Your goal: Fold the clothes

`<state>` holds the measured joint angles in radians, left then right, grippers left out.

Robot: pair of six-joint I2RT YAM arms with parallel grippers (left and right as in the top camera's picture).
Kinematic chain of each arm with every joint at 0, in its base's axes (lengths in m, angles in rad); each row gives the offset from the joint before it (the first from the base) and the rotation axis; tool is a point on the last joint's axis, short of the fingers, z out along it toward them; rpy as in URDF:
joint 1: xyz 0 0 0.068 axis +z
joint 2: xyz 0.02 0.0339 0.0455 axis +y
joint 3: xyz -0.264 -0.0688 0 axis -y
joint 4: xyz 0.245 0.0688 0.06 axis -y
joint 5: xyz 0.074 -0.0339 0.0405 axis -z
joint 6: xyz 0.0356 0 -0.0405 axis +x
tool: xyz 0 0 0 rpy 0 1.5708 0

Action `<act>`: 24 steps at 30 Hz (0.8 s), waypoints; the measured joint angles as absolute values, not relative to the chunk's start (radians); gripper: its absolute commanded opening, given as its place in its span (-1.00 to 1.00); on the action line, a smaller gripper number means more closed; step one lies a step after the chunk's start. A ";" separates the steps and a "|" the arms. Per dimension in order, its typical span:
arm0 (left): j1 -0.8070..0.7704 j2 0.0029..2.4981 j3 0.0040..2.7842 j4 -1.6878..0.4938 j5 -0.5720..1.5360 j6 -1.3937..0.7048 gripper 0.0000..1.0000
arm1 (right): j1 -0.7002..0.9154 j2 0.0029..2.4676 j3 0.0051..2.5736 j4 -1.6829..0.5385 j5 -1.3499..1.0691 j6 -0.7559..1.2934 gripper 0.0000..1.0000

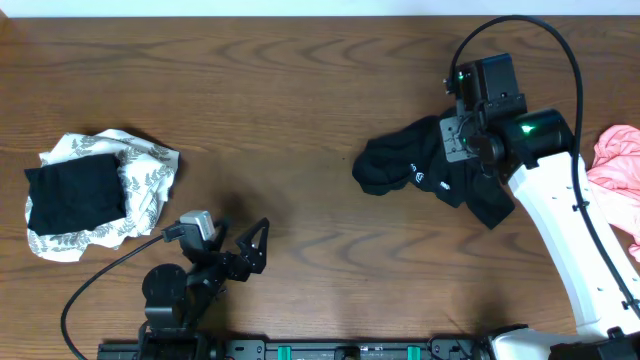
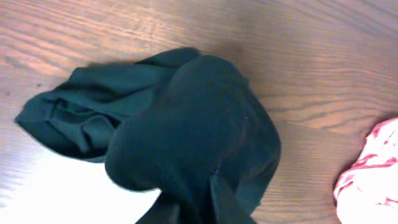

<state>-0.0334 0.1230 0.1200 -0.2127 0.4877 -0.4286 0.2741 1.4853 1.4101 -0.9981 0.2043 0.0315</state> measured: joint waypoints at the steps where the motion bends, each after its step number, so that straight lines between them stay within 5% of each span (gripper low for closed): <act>1: -0.033 0.123 0.120 -0.208 0.494 -0.432 0.50 | 0.274 1.485 1.410 -1.002 0.199 0.032 -0.77; 6: -0.034 0.147 0.120 -0.192 0.518 -0.449 0.46 | 0.274 1.485 1.410 -1.005 0.189 0.033 -0.97; 16: -0.039 0.472 0.226 -0.189 0.525 -0.422 0.47 | 0.272 1.485 1.410 -0.995 0.216 0.081 -0.95; 24: -0.150 0.880 0.507 -0.170 0.522 -0.344 0.47 | 0.273 1.503 1.411 -0.992 0.075 0.081 0.31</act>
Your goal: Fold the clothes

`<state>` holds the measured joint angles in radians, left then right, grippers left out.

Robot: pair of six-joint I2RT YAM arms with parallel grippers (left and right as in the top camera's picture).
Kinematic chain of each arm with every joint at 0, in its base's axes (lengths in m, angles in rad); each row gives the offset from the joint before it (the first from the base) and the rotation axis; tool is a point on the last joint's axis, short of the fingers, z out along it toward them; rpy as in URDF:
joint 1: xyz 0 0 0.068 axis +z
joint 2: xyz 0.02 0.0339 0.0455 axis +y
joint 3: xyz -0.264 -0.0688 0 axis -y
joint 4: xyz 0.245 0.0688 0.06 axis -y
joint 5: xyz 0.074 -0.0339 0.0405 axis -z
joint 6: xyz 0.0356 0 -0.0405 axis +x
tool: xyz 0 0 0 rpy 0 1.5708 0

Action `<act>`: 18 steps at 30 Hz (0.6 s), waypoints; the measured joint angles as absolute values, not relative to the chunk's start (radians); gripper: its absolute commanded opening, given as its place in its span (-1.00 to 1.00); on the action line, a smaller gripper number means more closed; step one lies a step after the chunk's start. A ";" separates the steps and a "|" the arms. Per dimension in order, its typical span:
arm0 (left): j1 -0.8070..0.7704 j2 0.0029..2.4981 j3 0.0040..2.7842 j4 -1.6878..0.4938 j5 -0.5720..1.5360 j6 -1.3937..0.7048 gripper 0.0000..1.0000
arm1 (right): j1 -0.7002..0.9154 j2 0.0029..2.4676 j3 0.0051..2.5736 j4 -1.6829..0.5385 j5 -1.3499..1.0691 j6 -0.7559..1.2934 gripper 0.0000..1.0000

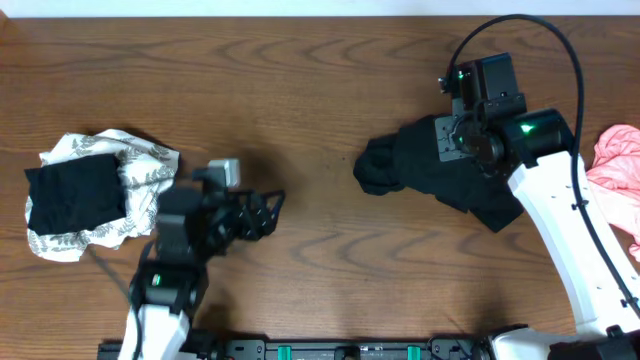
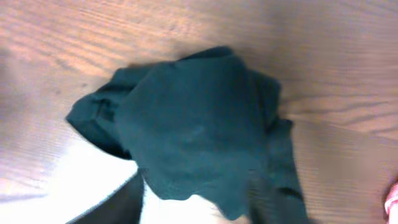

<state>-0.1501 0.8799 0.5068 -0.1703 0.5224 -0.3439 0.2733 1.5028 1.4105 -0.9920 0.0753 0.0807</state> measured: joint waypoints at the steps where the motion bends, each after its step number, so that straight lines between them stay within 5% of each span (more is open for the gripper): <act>1: -0.160 0.915 0.524 -0.168 0.519 -0.340 0.47 | 0.274 1.516 1.411 -0.999 0.062 0.085 0.35; 5: -0.169 1.032 0.562 -0.168 0.496 -0.333 0.49 | 0.297 1.622 1.411 -1.003 0.023 0.095 0.56; 14: -0.169 1.053 0.562 -0.192 0.451 -0.327 0.59 | 0.439 1.843 1.411 -0.912 0.128 0.167 0.68; 16: -0.169 1.052 0.562 -0.214 0.445 -0.324 0.60 | 0.471 1.865 1.411 -0.905 0.193 0.184 0.55; 18: -0.169 1.053 0.562 -0.228 0.443 -0.323 0.60 | 0.498 1.869 1.411 -0.906 0.266 0.202 0.15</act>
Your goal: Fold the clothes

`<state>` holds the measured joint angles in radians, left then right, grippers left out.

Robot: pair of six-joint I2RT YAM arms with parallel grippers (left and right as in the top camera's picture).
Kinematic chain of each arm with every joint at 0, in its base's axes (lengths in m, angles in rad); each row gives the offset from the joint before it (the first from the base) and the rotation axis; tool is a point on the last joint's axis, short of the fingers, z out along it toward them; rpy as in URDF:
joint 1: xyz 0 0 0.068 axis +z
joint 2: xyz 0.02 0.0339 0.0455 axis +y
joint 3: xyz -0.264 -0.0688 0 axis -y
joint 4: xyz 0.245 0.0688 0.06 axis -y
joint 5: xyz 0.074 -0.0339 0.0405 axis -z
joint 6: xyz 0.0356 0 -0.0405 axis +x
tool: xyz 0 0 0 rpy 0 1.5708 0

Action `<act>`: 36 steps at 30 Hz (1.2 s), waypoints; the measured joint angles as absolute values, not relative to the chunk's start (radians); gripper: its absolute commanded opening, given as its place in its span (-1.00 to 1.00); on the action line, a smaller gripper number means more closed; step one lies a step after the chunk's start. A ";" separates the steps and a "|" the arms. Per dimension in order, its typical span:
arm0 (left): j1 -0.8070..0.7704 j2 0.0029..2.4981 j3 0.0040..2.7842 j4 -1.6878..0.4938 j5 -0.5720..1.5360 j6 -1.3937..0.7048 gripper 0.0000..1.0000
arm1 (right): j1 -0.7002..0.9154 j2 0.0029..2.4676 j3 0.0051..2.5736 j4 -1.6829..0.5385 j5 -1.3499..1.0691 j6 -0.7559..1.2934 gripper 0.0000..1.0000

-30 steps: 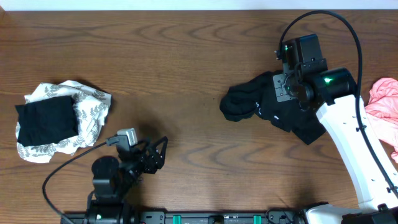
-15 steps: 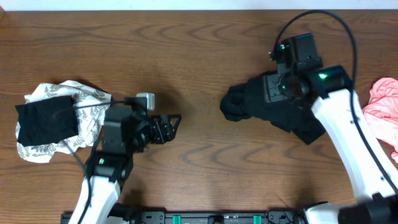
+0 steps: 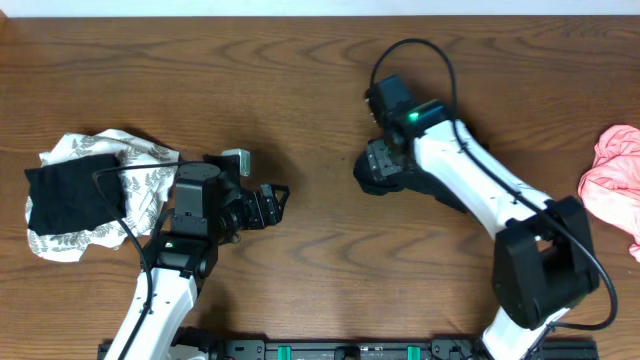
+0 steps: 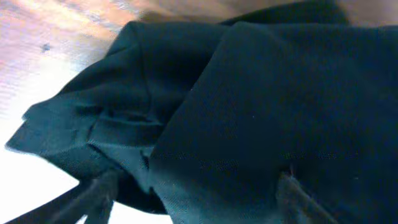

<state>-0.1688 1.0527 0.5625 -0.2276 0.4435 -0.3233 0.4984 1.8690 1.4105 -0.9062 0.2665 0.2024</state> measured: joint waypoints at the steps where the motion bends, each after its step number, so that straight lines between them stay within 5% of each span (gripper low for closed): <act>1: -0.169 1.052 0.562 -0.230 0.442 -0.323 0.61 | 0.511 1.869 1.411 -0.910 0.305 0.216 -0.13; 3: -0.169 1.052 0.562 -0.231 0.441 -0.320 0.61 | 0.534 1.869 1.411 -0.926 0.375 0.249 -0.58; 5: -0.169 1.053 0.562 -0.231 0.441 -0.317 0.61 | 0.550 1.869 1.411 -0.941 0.432 0.281 -0.78; 7: -0.169 1.052 0.562 -0.231 0.441 -0.317 0.61 | 0.550 1.869 1.411 -0.945 0.467 0.307 -0.43; 8: -0.169 1.052 0.562 -0.231 0.441 -0.317 0.61 | 0.548 1.869 1.411 -0.944 0.483 0.324 0.12; 10: -0.169 1.052 0.562 -0.231 0.441 -0.317 0.61 | 0.544 1.869 1.411 -0.939 0.495 0.329 0.43; 17: -0.169 1.052 0.562 -0.230 0.441 -0.317 0.62 | 0.563 1.869 1.411 -0.911 0.481 0.322 0.82; 21: -0.169 1.052 0.563 -0.231 0.441 -0.317 0.62 | 0.616 1.869 1.411 -0.865 0.522 0.326 0.81; 28: -0.169 1.052 0.562 -0.231 0.441 -0.317 0.62 | 0.638 1.899 1.411 -0.871 0.572 0.367 0.45; 34: -0.169 1.052 0.562 -0.233 0.441 -0.317 0.63 | 0.619 1.980 1.411 -0.929 0.611 0.401 -0.90; 36: -0.169 1.052 0.563 -0.233 0.441 -0.317 0.63 | 0.620 1.981 1.410 -0.963 0.643 0.414 -0.97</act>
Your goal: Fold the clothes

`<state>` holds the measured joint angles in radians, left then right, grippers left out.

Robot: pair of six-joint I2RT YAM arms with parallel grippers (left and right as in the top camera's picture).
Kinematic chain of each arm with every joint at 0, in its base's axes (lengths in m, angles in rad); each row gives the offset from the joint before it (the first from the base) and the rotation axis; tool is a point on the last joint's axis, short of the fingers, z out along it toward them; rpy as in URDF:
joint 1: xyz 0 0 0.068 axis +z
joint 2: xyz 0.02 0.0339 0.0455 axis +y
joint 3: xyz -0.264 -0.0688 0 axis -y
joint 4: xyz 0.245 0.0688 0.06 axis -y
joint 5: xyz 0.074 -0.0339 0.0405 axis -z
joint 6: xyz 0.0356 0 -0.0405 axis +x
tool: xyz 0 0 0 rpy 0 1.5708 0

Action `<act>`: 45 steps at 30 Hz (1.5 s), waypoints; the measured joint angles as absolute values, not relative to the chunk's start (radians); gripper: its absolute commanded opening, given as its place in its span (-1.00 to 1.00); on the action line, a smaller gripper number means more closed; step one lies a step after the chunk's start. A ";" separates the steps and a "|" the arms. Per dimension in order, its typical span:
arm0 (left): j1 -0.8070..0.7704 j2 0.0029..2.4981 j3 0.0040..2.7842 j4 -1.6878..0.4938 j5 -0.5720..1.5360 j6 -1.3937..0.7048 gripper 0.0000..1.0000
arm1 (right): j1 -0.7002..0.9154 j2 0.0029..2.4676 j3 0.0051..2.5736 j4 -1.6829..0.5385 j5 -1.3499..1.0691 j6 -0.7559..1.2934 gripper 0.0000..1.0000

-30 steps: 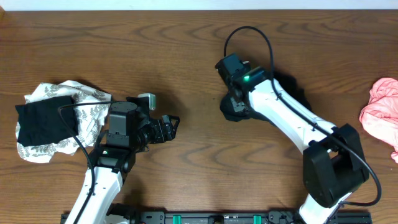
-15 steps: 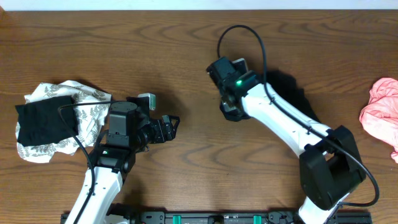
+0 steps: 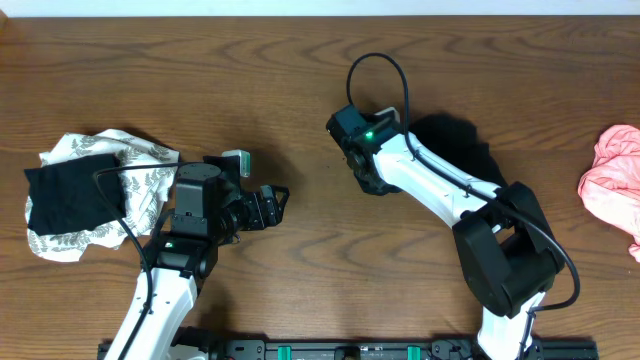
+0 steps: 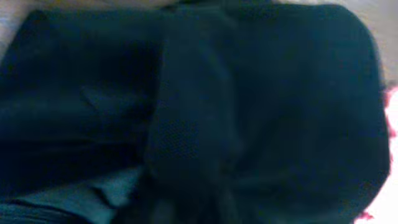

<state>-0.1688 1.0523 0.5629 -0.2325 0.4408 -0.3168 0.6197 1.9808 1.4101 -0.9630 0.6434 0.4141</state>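
A black garment (image 3: 455, 140) lies bunched at centre right of the wooden table (image 3: 300, 80); a clump of it (image 3: 371, 181) shows below the right wrist. My right gripper (image 3: 366, 160) is pressed down into it, the arm stretched across it. The right wrist view is filled with blurred dark cloth (image 4: 199, 112), and the fingers cannot be made out there. My left gripper (image 3: 274, 198) hovers open and empty over bare wood at centre left, well apart from the garment.
At the left edge lies a white leaf-patterned cloth (image 3: 150, 165) with a folded black piece (image 3: 75, 195) on top. A pink garment (image 3: 612, 175) sits at the right edge. The left arm's base and a rail run along the front edge.
The right wrist has moved a little further left and up over the black garment. The cloth's free part now shows above the arm instead of below it. The left arm has not moved.
The right gripper was first at the right end of the black garment, with the left arm folded low by the front edge. The left arm then rose to centre left. The right arm then reached to the garment's left end, where it is now pressed in.
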 measured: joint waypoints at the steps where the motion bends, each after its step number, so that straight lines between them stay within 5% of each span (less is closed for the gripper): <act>1: -0.169 1.052 0.562 -0.232 0.441 -0.317 0.63 | 0.622 1.973 1.410 -0.976 0.662 0.418 -0.97; 15: -0.172 1.052 0.562 -0.213 0.458 -0.317 0.63 | 0.673 1.417 1.411 -0.946 0.517 0.146 -0.97; 21: -0.214 1.052 0.563 -0.149 0.474 -0.317 0.63 | 0.510 1.231 1.412 -0.934 0.523 0.111 -0.97; 28: -0.270 1.052 0.564 -0.081 0.475 -0.317 0.63 | 0.290 1.285 1.410 -0.965 0.287 -0.009 -0.97; 38: -0.298 1.078 0.564 -0.077 0.475 -0.317 0.63 | 0.273 1.571 1.390 -1.010 0.210 -0.044 -0.92; 44: -0.359 1.158 0.564 -0.007 0.475 -0.318 0.63 | 0.273 1.577 1.389 -1.038 0.367 0.082 -0.54; 45: -0.370 1.175 0.564 0.024 0.475 -0.318 0.63 | 0.273 1.577 1.389 -1.045 0.387 0.103 -0.15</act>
